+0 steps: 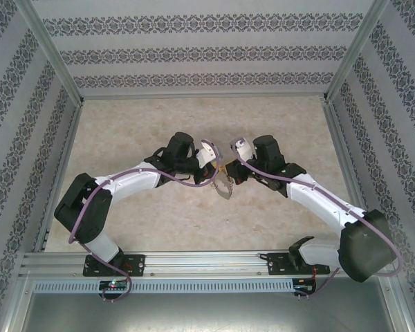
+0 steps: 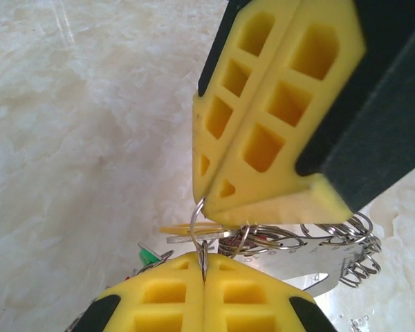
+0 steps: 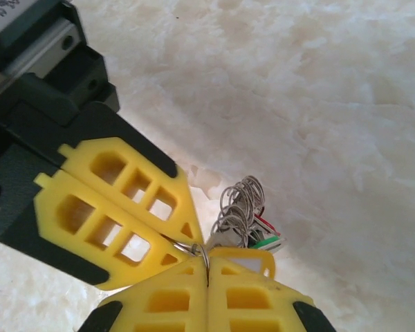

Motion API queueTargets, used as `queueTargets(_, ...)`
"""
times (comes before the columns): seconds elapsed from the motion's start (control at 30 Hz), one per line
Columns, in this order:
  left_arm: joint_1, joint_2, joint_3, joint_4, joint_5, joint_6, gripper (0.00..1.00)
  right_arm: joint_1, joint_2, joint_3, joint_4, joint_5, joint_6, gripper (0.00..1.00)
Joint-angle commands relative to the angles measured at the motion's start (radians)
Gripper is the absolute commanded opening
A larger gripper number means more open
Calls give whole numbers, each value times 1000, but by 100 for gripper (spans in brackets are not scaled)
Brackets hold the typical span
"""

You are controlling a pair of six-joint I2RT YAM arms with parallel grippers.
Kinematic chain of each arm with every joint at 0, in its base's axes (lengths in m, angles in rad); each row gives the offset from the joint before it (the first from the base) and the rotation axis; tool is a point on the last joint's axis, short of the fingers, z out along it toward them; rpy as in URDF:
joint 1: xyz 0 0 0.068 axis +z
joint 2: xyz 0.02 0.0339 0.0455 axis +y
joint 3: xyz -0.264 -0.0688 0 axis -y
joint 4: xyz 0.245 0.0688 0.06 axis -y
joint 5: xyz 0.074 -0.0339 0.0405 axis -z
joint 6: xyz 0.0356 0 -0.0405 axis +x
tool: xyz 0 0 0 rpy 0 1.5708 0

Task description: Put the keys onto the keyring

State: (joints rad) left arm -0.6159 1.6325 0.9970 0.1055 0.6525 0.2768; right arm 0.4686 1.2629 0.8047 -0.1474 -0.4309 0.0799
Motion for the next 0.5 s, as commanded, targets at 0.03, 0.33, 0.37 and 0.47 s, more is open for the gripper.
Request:
queueTargets(0.03,-10,-42,-27,61,32,-17,0,-25,37,-1,-1,62,32,0)
queueTargets(0.33,-10,-36,-47,108,20,-51,9,-21,5,16,22,-19,20,0)
queueTargets(0.37,-10,-37,-46,101,19,-48,10,-20,1,17,22,-26,18,0)
queueTargets(0.47,-10,-34,-39,59,19,-26,15,-16,-15,22,25,-58,12,0)
